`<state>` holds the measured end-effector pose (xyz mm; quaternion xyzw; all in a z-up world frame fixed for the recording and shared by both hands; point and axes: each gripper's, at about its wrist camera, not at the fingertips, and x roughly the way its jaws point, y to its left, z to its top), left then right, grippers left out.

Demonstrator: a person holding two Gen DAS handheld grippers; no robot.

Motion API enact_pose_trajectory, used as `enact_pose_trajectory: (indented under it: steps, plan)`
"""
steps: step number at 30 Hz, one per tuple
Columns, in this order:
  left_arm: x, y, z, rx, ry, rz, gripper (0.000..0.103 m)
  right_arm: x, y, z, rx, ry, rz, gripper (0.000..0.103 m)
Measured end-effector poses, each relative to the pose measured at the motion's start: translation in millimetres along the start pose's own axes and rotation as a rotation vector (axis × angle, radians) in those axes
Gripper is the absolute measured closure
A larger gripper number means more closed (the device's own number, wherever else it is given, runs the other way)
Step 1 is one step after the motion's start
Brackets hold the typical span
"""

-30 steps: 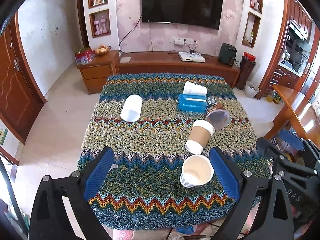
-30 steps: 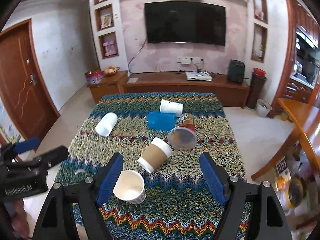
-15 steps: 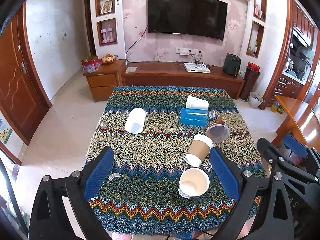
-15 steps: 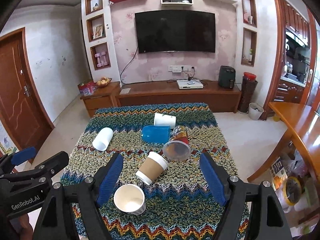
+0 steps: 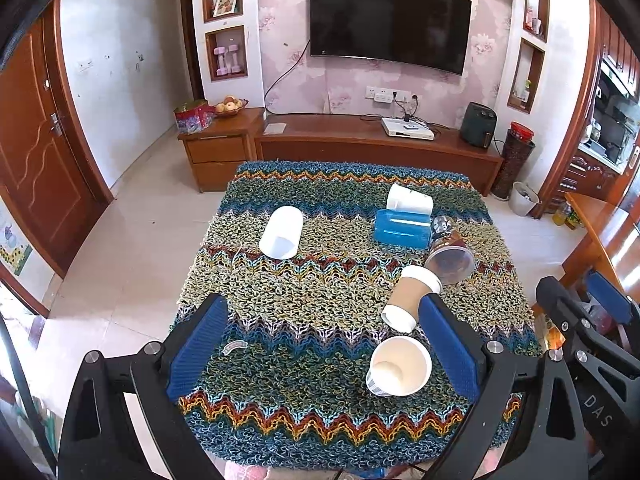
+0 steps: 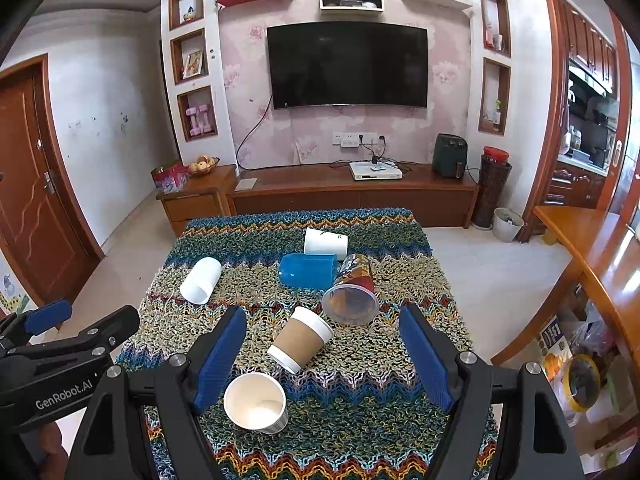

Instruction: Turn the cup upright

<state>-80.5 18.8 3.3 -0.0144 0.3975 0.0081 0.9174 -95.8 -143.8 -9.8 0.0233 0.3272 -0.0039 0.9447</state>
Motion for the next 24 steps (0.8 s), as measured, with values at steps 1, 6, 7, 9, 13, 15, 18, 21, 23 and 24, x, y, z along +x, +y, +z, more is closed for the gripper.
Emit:
enact_pose_trajectory:
  steps: [1, 6, 7, 9, 13, 15, 18, 21, 23, 24]
  plan:
    - [0.2, -0.2, 0.1, 0.0, -0.001, 0.0, 0.006, -0.2, 0.4, 0.1, -0.001, -0.001, -0.001, 0.024]
    - [1.8, -1.4, 0.4, 0.001, -0.002, -0.005, 0.006, -1.8, 0.8, 0.7, -0.004, -0.012, -0.006, 0.024]
    - [2.4, -1.8, 0.5, 0.001, -0.003, -0.005, 0.006, -1.8, 1.0, 0.8, -0.004, -0.014, -0.007, 0.024]
    - [3.6, -2.6, 0.9, 0.002, -0.003, -0.007, 0.006, -1.8, 1.0, 1.0, -0.004, -0.014, -0.007, 0.024]
    - [3.6, -3.4, 1.0, 0.005, -0.005, -0.014, 0.006, -1.0, 0.0, 1.7, -0.001, -0.015, -0.009, 0.024]
    - [4.0, -4.5, 1.4, 0.009, -0.006, -0.016, 0.006, 0.2, -0.3, 1.7, 0.001, -0.011, -0.008, 0.024]
    - [5.0, -5.3, 1.8, 0.011, -0.005, -0.015, 0.006, 2.3, -0.2, 1.2, -0.001, -0.003, -0.007, 0.024]
    - [6.2, -5.1, 1.1, 0.01, -0.001, -0.019, 0.006, 3.9, -0.1, 1.3, -0.001, 0.003, -0.007, 0.024]
    - [6.9, -5.0, 1.6, 0.01, -0.001, -0.016, 0.006, 4.3, -0.7, 1.8, 0.002, 0.0, -0.01, 0.024]
    - [7.5, -5.1, 1.8, 0.007, -0.001, -0.012, 0.006, 4.7, -0.7, 1.6, 0.003, 0.001, -0.011, 0.024]
